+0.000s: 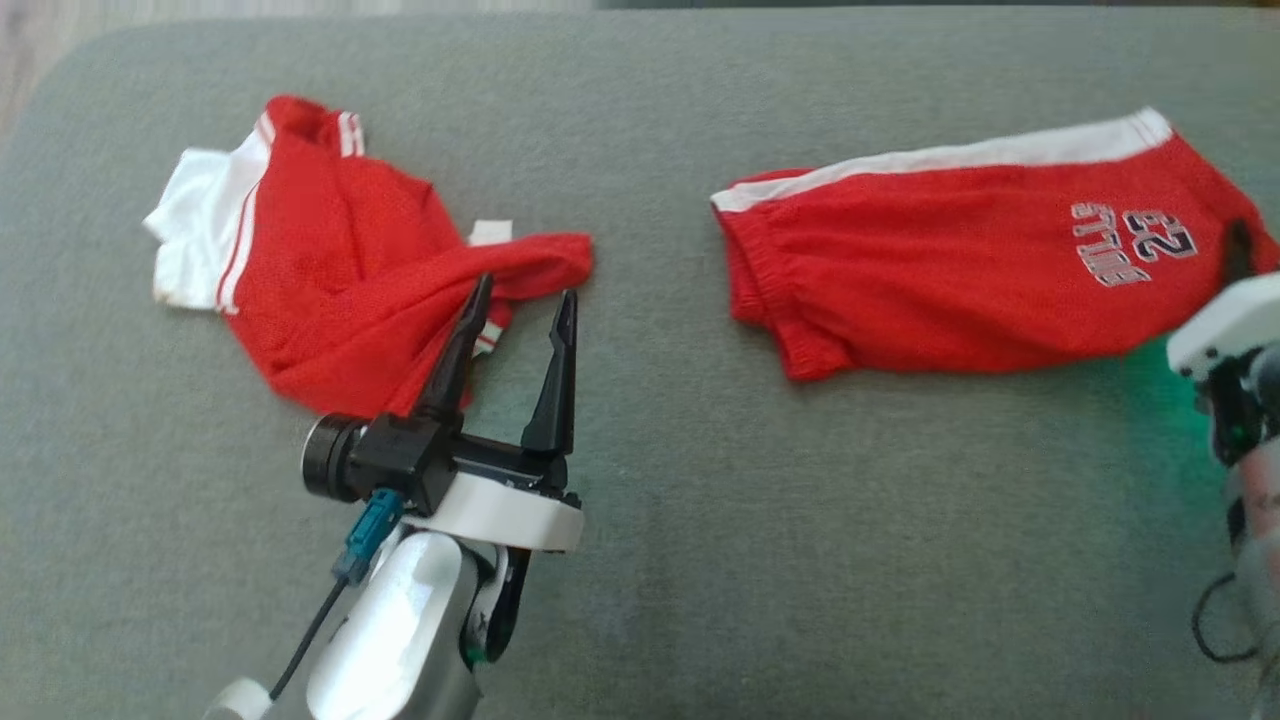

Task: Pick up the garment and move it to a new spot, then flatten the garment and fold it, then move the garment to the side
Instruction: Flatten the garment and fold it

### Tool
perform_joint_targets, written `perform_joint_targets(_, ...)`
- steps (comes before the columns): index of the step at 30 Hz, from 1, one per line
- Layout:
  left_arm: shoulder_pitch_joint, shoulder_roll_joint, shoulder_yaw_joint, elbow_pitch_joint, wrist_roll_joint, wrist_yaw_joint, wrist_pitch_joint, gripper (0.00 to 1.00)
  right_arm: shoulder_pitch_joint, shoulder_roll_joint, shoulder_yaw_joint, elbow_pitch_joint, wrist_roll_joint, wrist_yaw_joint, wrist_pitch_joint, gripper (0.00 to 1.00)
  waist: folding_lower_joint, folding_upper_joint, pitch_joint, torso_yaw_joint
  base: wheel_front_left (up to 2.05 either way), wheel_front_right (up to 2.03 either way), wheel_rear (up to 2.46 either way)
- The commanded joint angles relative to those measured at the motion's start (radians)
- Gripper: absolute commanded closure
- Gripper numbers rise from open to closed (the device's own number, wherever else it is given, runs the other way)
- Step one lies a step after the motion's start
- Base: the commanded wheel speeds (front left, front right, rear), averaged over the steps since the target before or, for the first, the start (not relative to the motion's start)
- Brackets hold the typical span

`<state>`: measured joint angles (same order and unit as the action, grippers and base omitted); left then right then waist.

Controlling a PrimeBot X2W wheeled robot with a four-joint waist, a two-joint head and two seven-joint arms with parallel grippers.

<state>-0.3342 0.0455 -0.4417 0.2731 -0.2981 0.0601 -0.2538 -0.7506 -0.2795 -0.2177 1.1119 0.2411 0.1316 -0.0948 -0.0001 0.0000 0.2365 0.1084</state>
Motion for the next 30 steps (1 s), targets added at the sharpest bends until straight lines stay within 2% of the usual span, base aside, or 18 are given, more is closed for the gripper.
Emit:
perform_joint_targets(1,-0.006,0.005,0.040,-0.027,0.012,-0.005,-0.008,0.00,0.011,-0.023,0.000,-0.037,0.016,-0.001,-0.019,1.00,0.0001,0.0000,-0.030,-0.036,0.00,0.00,0.00)
perform_joint_targets(6,0.009,0.005,0.053,-0.027,0.016,-0.009,-0.008,0.00,0.065,-0.047,-0.070,-0.050,0.044,-0.001,-0.049,1.00,0.0001,0.0000,-0.051,-0.067,0.00,0.00,0.00)
perform_joint_targets(17,0.017,0.005,0.061,-0.031,0.026,-0.020,-0.008,0.00,0.090,-0.008,-0.107,-0.089,0.060,-0.001,-0.089,1.00,0.0001,0.0000,-0.047,-0.079,0.00,0.00,0.00)
perform_joint_targets(24,0.026,0.005,0.067,-0.017,0.029,-0.021,-0.008,0.00,0.087,0.038,-0.059,-0.158,0.096,-0.001,-0.111,1.00,0.0001,0.0000,-0.073,-0.064,0.00,0.00,0.00)
perform_joint_targets(30,0.039,0.005,0.076,-0.014,0.030,-0.021,-0.008,0.00,0.111,0.087,0.047,-0.260,0.150,-0.001,-0.111,1.00,0.0001,0.0000,-0.101,-0.050,0.00,0.00,0.00)
